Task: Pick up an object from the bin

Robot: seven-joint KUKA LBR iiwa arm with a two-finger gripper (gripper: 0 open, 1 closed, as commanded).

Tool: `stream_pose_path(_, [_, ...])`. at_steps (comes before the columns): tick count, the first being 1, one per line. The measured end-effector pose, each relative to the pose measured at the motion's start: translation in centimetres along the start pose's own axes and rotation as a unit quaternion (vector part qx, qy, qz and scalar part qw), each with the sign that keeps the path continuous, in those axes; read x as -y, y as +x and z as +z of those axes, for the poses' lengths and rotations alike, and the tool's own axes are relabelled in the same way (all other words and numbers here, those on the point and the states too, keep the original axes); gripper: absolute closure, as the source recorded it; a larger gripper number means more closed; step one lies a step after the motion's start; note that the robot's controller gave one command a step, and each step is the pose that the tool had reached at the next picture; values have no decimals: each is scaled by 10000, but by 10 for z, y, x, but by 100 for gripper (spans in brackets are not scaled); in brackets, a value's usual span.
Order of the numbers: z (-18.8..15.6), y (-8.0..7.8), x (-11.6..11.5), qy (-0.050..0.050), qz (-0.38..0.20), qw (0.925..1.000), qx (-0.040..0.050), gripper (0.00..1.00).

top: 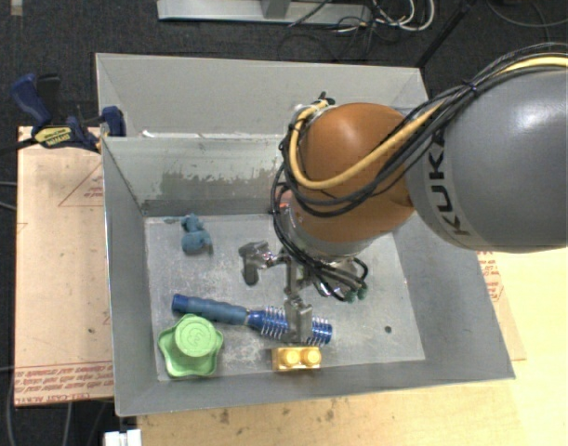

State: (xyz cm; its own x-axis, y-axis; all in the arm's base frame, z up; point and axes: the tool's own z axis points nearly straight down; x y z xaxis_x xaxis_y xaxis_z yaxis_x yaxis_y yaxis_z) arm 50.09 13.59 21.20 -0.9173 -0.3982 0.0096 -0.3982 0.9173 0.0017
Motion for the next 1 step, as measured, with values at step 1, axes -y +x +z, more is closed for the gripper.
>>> stream_pose_path(1, [138,0,47,31,-106,9998,158,0])
